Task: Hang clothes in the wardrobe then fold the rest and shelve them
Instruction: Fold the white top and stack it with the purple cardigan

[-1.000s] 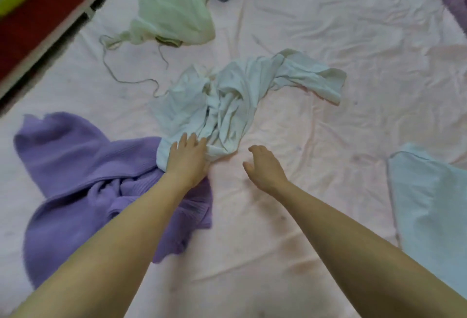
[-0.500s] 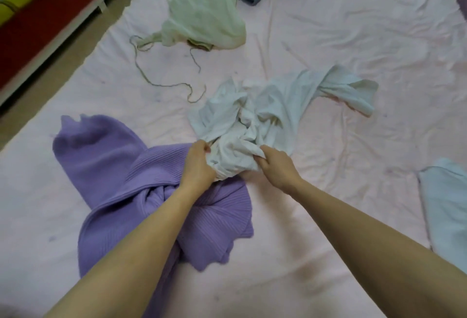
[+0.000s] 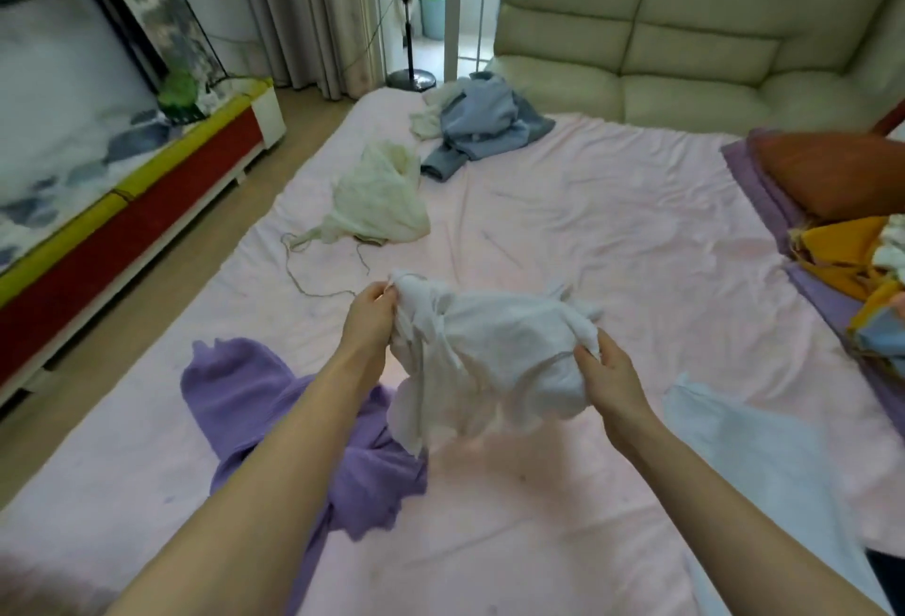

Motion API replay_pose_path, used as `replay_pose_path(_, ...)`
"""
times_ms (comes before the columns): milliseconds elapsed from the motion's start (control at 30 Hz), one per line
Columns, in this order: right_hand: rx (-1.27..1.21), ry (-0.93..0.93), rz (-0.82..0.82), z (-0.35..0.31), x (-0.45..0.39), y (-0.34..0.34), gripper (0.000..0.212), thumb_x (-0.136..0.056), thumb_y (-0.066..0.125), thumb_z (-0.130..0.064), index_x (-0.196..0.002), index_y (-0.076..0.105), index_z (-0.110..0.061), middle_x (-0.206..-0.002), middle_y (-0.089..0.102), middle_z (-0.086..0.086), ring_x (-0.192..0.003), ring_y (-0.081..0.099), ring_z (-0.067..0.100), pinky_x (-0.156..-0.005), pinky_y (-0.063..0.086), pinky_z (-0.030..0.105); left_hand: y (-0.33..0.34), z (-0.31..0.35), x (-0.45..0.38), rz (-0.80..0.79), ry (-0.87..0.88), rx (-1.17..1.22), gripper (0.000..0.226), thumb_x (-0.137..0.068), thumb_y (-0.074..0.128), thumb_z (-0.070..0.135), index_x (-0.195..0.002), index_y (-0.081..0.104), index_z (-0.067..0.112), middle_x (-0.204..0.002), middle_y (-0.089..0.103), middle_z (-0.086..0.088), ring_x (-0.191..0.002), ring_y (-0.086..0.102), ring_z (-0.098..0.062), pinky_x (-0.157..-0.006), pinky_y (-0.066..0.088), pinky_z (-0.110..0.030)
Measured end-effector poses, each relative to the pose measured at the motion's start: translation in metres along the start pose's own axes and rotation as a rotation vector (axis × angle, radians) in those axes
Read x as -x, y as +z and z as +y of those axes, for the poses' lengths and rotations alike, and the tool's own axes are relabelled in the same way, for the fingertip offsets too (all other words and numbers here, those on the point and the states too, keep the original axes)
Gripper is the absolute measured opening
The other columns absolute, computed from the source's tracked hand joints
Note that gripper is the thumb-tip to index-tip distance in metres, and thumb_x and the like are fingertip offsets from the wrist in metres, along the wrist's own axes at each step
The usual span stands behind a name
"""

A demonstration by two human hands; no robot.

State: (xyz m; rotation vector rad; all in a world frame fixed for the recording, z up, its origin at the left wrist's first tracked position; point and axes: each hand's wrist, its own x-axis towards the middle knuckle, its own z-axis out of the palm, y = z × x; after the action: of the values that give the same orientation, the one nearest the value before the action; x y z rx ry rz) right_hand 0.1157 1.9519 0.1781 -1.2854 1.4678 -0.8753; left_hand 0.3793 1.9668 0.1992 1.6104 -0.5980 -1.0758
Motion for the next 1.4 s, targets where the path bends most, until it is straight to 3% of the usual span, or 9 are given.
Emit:
replay_pose_path(200,-0.172,0.052,-0.033,-0.068,0.031,-0.099,0.050,-0.064,0.055,-0.008,-0.114,0.061,-0.006,-0.099,0.067,0.009,-0.086,0.062,0.026,-0.070,0.051,0.033,0.036,0.105,0.096,-0.183,-0.007,0.512,0.028,-0.092,0.037,0.005,-0.101,0.064,0.004,-0.098,0.068,-0.013,-0.091,0.064,-0.027,-0.081,0.054,-0.035)
replay_pose_path(333,-0.174,0.038,-0.174,-0.102,0.040,-0.148,0.041,-0.071,0.071,-0.017,-0.109,0.065,-0.001,-0.089,0.070,0.011,-0.074,0.064,0.026,-0.058,0.047,0.028,0.053,0.152,0.141,-0.230,0.088,0.262,0.010,-0.091,0.055,0.012,-0.095,0.063,0.017,-0.085,0.071,-0.004,-0.088,0.062,-0.023,-0.085,0.051,-0.039)
replay_pose_path(533,0.454,0.010,-0.449,-0.125,0.058,-0.172,0.017,-0.077,0.074,-0.011,-0.091,0.068,-0.006,-0.085,0.070,0.009,-0.075,0.065,0.019,-0.065,0.051,0.026,0.065,0.207,0.159,-0.424,0.373,-0.034,0.050,-0.074,0.052,-0.019,-0.118,0.061,0.003,-0.110,0.066,-0.015,-0.101,0.063,-0.029,-0.090,0.051,-0.041)
replay_pose_path(667,0.807,-0.134,-0.033,-0.130,0.047,-0.164,0.015,-0.082,0.054,-0.008,-0.083,0.040,-0.012,-0.079,0.046,0.004,-0.077,0.047,0.025,-0.062,0.030,0.032,0.067,0.210,0.164,-0.510,0.411,-0.416,0.036,-0.076,0.047,-0.021,-0.092,0.060,0.009,-0.087,0.061,-0.006,-0.083,0.058,-0.017,-0.067,0.046,-0.013)
replay_pose_path(833,0.235,-0.224,0.306,-0.136,0.062,-0.139,0.018,-0.081,0.043,0.006,-0.088,0.034,-0.008,-0.074,0.045,0.003,-0.072,0.045,0.026,-0.058,0.031,0.035,0.062,0.178,0.167,-0.656,0.388,-1.159,0.018,-0.082,0.074,0.021,-0.092,0.063,0.011,-0.080,0.057,0.006,-0.077,0.053,-0.013,-0.058,0.039,-0.007)
replay_pose_path(933,0.173,-0.271,0.155,-0.123,0.067,-0.128,0.014,-0.081,0.046,0.005,-0.085,0.039,-0.007,-0.078,0.046,0.004,-0.074,0.045,0.022,-0.060,0.032,0.034,0.050,0.133,0.150,-0.596,0.336,-0.747,0.030,-0.075,0.075,0.041,-0.081,0.070,0.012,-0.072,0.059,0.004,-0.070,0.053,-0.014,-0.063,0.042,-0.027)
replay_pose_path(1067,0.425,-0.033,-0.417,-0.087,0.070,-0.123,0.017,-0.083,0.069,-0.019,-0.088,0.054,-0.012,-0.095,0.056,0.001,-0.093,0.058,0.022,-0.080,0.047,0.035,0.043,0.088,0.143,-0.300,0.198,-0.009,0.024,-0.065,0.061,0.013,-0.055,0.040,0.019,-0.053,0.033,-0.001,-0.051,0.030,-0.017,-0.042,0.022,-0.019)
replay_pose_path(1267,-0.128,0.435,-0.393,-0.045,0.088,-0.084,0.059,-0.090,0.061,-0.043,-0.138,0.044,-0.015,-0.141,0.045,0.006,-0.122,0.050,0.025,-0.092,0.051,0.039,0.030,0.047,0.180,-0.856,-0.004,-0.021,0.021,-0.072,0.049,-0.010,-0.080,0.051,0.009,-0.058,0.053,0.000,-0.043,0.048,-0.008,-0.038,0.035,-0.013)
replay_pose_path(1400,0.382,0.094,-0.636,-0.012,0.103,-0.046,0.079,-0.083,0.056,0.002,-0.146,0.029,-0.038,-0.158,0.014,0.002,-0.137,0.034,0.024,-0.096,0.048,0.039,0.005,0.016,0.183,-1.116,-0.077,-0.321,0.038,-0.067,0.041,-0.011,-0.083,0.066,0.013,-0.067,0.063,0.001,-0.055,0.054,-0.010,-0.049,0.039,-0.015)
